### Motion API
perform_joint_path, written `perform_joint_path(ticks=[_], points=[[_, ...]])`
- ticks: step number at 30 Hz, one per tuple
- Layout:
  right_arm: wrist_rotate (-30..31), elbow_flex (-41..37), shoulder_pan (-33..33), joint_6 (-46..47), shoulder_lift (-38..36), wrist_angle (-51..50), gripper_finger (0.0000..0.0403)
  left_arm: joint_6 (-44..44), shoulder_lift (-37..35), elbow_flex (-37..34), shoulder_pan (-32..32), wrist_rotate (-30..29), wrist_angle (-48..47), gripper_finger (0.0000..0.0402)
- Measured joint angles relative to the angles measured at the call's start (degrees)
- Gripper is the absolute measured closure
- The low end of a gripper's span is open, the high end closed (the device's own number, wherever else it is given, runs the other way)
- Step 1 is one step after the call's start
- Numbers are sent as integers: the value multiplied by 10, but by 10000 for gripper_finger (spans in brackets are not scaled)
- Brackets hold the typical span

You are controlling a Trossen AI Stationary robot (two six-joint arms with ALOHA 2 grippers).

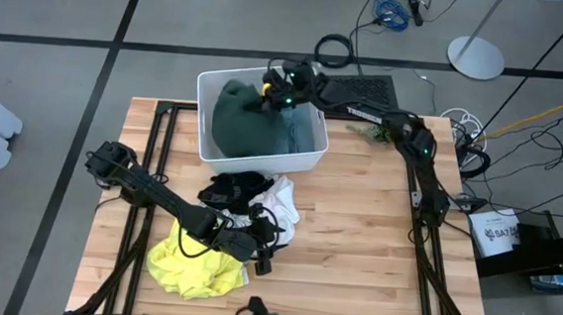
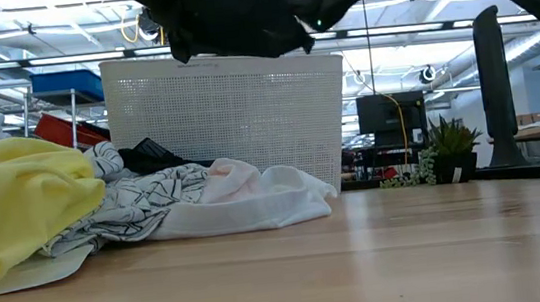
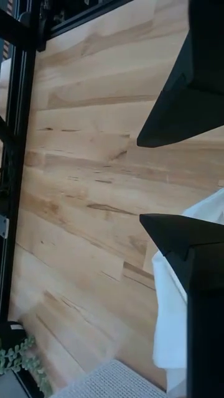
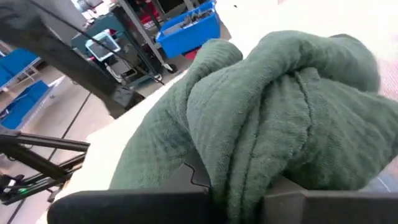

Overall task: Fold laundry
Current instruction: Put the folded green polo shirt into the white laundry bin

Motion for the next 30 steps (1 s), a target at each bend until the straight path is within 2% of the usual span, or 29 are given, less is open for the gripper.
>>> perform_joint_path(ticks=[4, 9, 16, 23, 30], points=[[2, 0, -8, 11, 25, -4, 377, 0, 0, 0, 0, 0, -1, 206], [5, 1, -16, 21, 37, -13, 323, 1, 0, 0, 0, 0, -1, 206], [18, 1, -29, 8, 37, -101, 248, 1, 0, 0, 0, 0, -1, 206], [3, 4, -29, -17, -3, -93, 177, 1, 0, 0, 0, 5, 0, 206], [5, 40, -33, -55, -55, -128, 150, 0, 0, 0, 0, 6, 0, 206]])
